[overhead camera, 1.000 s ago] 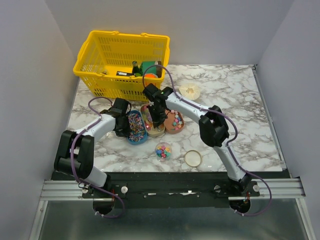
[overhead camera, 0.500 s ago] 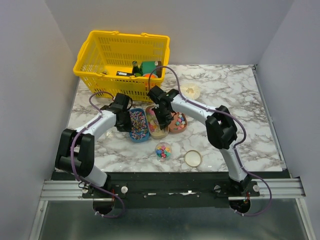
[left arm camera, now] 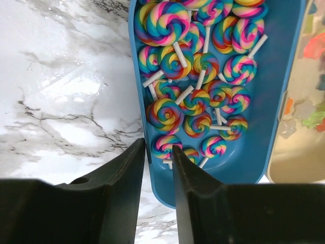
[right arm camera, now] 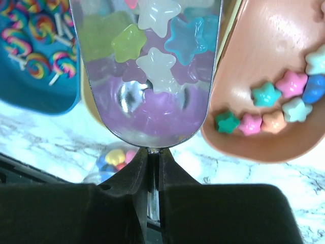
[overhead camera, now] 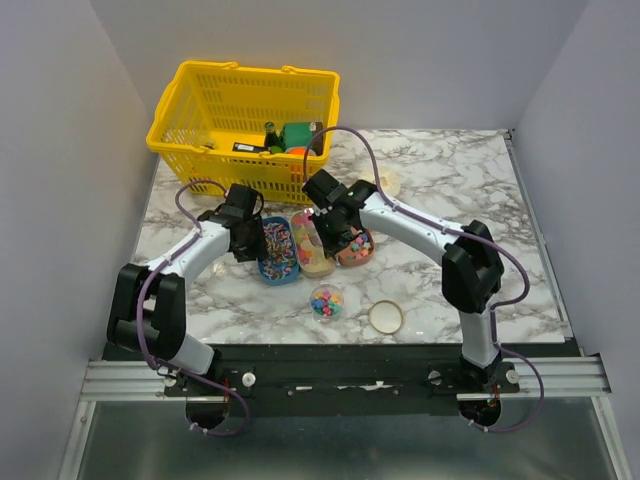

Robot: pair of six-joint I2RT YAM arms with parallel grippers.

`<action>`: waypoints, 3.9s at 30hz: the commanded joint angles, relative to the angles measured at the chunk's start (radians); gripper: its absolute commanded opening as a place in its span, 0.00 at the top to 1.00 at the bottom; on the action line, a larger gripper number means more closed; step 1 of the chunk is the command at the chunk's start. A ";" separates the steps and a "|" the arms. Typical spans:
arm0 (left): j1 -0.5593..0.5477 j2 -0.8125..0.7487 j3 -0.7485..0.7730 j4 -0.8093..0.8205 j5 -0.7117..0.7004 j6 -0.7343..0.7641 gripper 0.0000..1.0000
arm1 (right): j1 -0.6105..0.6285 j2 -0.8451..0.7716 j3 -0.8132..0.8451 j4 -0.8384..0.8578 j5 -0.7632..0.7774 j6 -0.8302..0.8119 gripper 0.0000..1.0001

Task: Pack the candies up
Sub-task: Place the fake candies in the packing bottle, then adjust the spatula.

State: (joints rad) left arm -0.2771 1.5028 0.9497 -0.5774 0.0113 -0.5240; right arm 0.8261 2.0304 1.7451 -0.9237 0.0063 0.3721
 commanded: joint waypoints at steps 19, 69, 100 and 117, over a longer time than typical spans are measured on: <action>-0.007 -0.303 -0.077 0.117 0.072 0.093 0.13 | 0.180 -0.424 -0.321 -0.176 -0.216 0.131 0.99; -0.007 -0.431 -0.201 0.225 0.007 0.071 0.10 | 0.008 -0.434 -0.691 0.074 -1.039 0.393 0.99; -0.217 -0.446 -0.170 0.340 0.343 0.016 0.18 | 0.117 -0.515 -0.283 -0.116 -0.296 0.116 0.99; -0.295 -0.375 -0.173 0.344 0.328 0.053 0.31 | 0.122 -0.521 -0.151 -0.133 -0.161 0.094 0.99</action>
State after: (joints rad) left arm -0.5541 1.1095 0.7609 -0.2329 0.3233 -0.4950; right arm 0.9436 1.5150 1.5330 -1.0805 -0.2081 0.4789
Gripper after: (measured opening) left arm 0.693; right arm 0.165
